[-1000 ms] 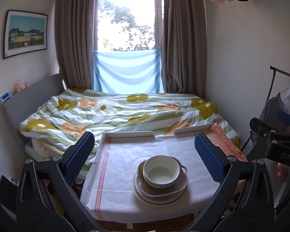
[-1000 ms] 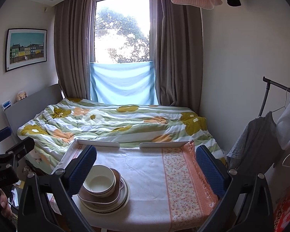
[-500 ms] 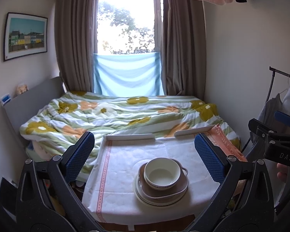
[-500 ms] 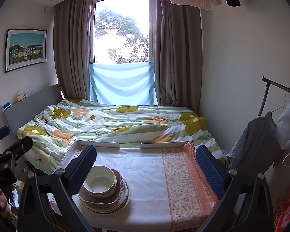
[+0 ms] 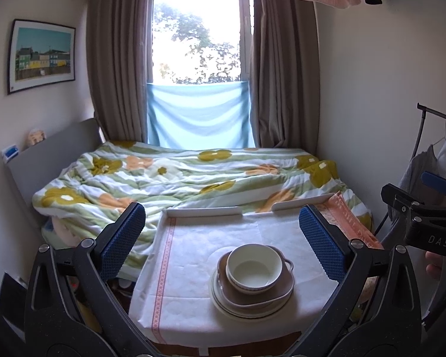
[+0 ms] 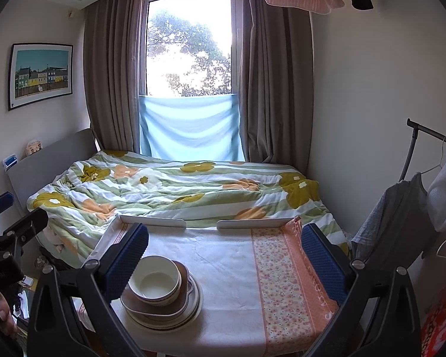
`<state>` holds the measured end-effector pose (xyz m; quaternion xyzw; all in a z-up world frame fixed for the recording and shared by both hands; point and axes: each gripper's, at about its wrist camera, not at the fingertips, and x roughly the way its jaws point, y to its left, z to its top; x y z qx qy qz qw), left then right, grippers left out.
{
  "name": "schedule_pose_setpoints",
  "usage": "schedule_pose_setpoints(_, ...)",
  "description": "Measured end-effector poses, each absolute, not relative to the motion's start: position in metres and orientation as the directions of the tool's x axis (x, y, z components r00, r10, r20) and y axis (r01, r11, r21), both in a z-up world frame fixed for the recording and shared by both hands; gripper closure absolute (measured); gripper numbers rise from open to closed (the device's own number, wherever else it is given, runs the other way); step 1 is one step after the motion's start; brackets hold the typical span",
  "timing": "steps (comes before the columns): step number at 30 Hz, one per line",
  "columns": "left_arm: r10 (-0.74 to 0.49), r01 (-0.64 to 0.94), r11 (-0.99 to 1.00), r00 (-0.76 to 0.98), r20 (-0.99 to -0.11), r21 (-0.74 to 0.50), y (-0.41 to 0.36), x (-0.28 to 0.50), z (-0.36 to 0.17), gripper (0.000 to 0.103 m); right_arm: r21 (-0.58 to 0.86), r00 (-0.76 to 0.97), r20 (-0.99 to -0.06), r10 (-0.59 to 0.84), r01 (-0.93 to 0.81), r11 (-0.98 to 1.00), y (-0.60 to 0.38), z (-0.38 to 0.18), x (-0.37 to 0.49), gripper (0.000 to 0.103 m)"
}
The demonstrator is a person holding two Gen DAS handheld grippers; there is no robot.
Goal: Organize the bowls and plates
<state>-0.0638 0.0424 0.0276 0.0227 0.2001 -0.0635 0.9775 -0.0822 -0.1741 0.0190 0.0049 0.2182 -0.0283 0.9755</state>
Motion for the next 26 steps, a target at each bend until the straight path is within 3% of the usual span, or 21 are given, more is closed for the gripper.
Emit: schedule_pose_setpoints(26, -0.122, 0.150, 0.988, 0.920, -0.373, 0.047, 0.058, -0.046, 0.025, 0.000, -0.001, 0.898, -0.437, -0.056, 0.062, 0.998, -0.167, 0.018, -0.070, 0.001)
